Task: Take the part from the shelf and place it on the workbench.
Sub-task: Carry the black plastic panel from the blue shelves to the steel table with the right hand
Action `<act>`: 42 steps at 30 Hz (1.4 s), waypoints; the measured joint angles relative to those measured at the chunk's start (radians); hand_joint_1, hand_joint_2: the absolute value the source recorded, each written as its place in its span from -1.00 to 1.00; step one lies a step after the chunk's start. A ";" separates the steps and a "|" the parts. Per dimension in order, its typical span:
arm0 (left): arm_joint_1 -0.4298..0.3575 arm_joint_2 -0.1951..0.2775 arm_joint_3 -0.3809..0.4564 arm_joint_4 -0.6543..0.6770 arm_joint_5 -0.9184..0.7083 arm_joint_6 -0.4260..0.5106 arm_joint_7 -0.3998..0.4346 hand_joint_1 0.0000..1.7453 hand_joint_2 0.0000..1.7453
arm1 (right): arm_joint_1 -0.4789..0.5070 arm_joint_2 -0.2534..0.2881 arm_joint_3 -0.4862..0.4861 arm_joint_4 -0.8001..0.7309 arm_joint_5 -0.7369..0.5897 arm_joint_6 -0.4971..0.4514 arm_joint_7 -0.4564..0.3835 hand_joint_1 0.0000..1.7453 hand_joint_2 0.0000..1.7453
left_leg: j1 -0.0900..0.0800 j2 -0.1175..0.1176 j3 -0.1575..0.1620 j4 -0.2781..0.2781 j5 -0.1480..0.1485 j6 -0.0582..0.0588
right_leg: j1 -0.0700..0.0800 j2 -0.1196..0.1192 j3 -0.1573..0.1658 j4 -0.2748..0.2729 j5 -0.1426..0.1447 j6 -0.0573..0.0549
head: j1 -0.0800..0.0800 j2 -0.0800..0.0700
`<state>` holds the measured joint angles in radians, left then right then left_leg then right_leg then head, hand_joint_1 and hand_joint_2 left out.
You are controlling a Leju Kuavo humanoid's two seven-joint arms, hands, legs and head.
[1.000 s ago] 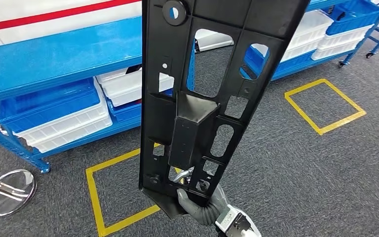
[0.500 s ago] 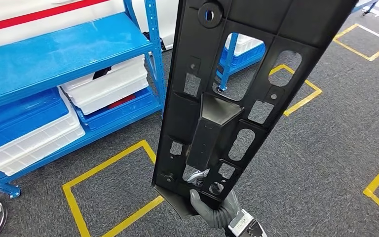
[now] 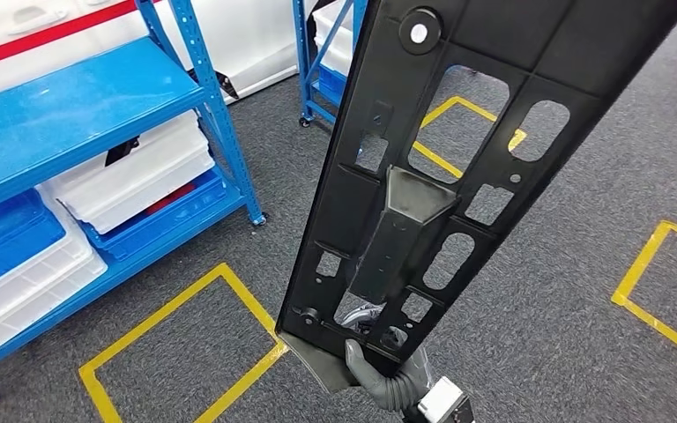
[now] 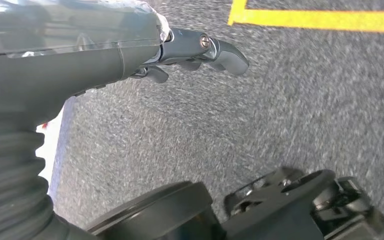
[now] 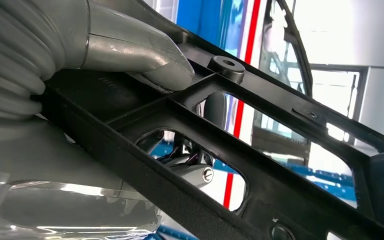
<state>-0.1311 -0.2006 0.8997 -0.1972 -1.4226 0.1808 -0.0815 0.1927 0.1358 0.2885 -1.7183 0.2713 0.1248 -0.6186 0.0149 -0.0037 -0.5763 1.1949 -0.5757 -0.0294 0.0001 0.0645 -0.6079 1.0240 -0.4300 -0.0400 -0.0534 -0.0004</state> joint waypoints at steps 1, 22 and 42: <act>0.004 0.003 0.002 0.000 0.005 0.004 0.000 -1.00 1.00 | -0.003 0.000 0.000 0.006 -0.001 0.000 -0.007 1.00 1.00 | -0.001 -0.022 0.029 -0.070 0.035 0.008 | 0.001 0.014 0.000 0.001 0.001 0.001 | 0.000 0.000; 0.026 0.022 0.190 0.000 0.203 0.055 0.027 -1.00 1.00 | -0.035 -0.017 0.031 0.091 -0.089 -0.062 -0.074 1.00 1.00 | -0.004 0.112 0.109 -0.217 0.052 -0.006 | -0.010 -0.110 -0.003 0.006 -0.014 0.025 | 0.000 0.000; 0.044 0.014 0.196 0.000 0.164 0.068 0.097 -1.00 1.00 | -0.096 -0.028 0.070 0.156 -0.112 -0.038 -0.077 1.00 1.00 | 0.000 0.013 0.071 -0.220 0.091 0.041 | -0.008 -0.049 -0.118 0.216 -0.110 0.051 | 0.000 0.000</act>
<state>-0.0874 -0.1868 1.0960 -0.1972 -1.2591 0.2485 0.0154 0.0964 0.1075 0.3583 -1.5620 0.1594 0.0870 -0.6959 0.0148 0.0091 -0.5056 0.9748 -0.4847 0.0120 -0.0077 0.0159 -0.7261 1.2398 -0.5397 0.0110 -0.0534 -0.0004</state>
